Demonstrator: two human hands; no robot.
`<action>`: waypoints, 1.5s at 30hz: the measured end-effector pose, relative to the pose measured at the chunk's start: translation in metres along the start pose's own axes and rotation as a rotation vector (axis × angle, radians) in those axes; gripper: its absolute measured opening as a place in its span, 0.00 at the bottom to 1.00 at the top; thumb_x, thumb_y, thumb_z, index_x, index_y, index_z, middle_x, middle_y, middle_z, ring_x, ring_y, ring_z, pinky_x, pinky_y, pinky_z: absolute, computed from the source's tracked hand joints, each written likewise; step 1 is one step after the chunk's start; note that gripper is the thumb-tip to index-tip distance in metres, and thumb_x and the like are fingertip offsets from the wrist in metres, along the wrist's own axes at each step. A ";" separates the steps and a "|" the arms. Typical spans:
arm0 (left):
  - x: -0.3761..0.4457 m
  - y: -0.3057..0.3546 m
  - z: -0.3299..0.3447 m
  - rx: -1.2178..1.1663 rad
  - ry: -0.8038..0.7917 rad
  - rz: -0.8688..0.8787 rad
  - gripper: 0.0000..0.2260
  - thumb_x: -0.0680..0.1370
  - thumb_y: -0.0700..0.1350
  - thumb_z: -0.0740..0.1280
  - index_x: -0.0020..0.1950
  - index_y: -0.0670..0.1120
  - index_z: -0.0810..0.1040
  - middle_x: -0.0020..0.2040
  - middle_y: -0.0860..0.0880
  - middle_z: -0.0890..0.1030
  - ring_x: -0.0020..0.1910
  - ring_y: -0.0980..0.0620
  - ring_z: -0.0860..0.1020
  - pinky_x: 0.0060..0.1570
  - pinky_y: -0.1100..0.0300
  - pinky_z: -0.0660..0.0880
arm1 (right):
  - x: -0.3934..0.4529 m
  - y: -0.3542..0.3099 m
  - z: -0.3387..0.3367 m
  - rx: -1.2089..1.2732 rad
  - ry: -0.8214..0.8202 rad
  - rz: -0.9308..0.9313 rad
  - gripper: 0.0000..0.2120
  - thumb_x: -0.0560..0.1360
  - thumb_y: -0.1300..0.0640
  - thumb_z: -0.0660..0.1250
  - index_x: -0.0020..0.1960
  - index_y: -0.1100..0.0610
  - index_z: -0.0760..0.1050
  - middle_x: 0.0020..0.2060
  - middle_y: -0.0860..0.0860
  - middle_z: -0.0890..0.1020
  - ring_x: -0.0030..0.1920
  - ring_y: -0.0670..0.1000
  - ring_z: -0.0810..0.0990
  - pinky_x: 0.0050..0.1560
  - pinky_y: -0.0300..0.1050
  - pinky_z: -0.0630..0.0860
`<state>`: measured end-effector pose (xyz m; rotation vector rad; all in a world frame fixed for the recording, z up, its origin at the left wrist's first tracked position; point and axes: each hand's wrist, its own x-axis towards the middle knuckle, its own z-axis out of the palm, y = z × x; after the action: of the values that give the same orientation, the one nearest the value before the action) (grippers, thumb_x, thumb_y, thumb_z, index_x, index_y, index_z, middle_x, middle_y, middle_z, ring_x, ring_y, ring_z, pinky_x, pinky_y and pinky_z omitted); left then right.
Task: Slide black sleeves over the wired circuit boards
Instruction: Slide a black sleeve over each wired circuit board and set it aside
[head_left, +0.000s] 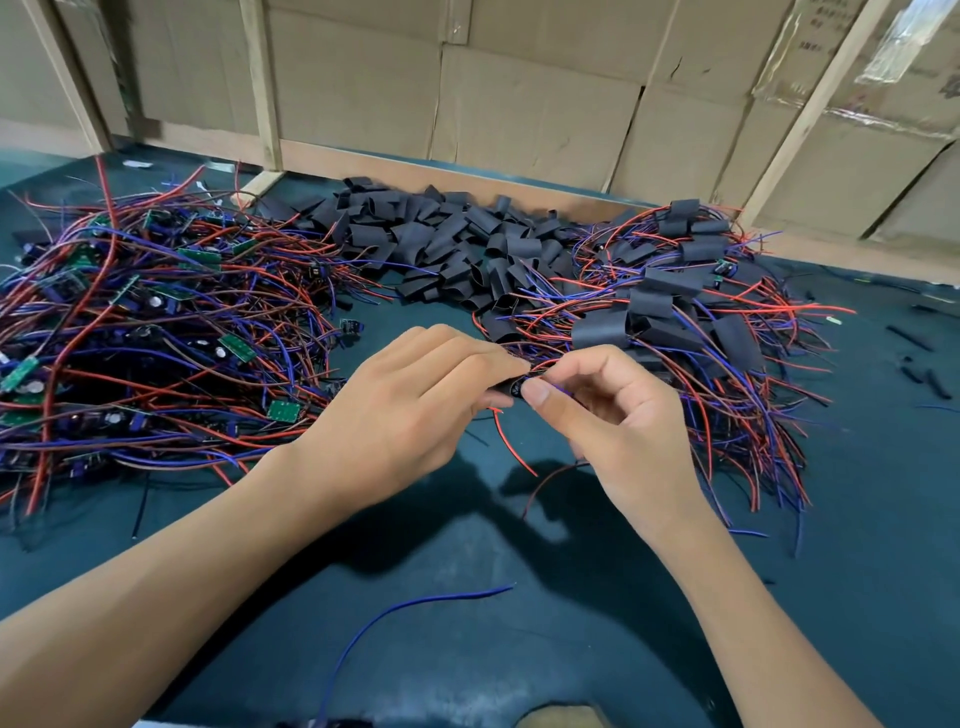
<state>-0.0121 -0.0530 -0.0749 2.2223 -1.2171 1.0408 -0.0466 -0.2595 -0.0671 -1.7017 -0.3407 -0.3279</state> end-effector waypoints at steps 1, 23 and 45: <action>0.000 0.001 0.000 0.012 0.004 0.010 0.10 0.82 0.40 0.68 0.61 0.37 0.81 0.56 0.44 0.83 0.51 0.41 0.81 0.46 0.45 0.76 | -0.001 0.000 0.000 0.026 -0.018 -0.003 0.08 0.72 0.54 0.77 0.47 0.56 0.80 0.37 0.46 0.83 0.31 0.41 0.76 0.35 0.30 0.71; -0.017 -0.067 -0.017 0.413 -0.556 -0.695 0.17 0.83 0.56 0.58 0.68 0.51 0.74 0.61 0.49 0.79 0.62 0.44 0.73 0.64 0.44 0.62 | 0.017 -0.025 -0.054 -0.231 0.407 -0.515 0.14 0.82 0.62 0.64 0.61 0.44 0.73 0.49 0.55 0.82 0.41 0.51 0.85 0.37 0.36 0.76; -0.002 -0.025 -0.007 0.048 -0.150 -0.084 0.13 0.84 0.42 0.61 0.66 0.40 0.79 0.48 0.44 0.78 0.45 0.42 0.76 0.46 0.47 0.73 | 0.030 0.004 -0.033 -0.802 0.436 -0.804 0.08 0.80 0.60 0.66 0.56 0.61 0.83 0.49 0.53 0.84 0.49 0.56 0.81 0.54 0.59 0.73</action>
<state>0.0048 -0.0337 -0.0721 2.4043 -1.1585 0.8937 -0.0183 -0.2912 -0.0536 -2.1175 -0.6083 -1.5682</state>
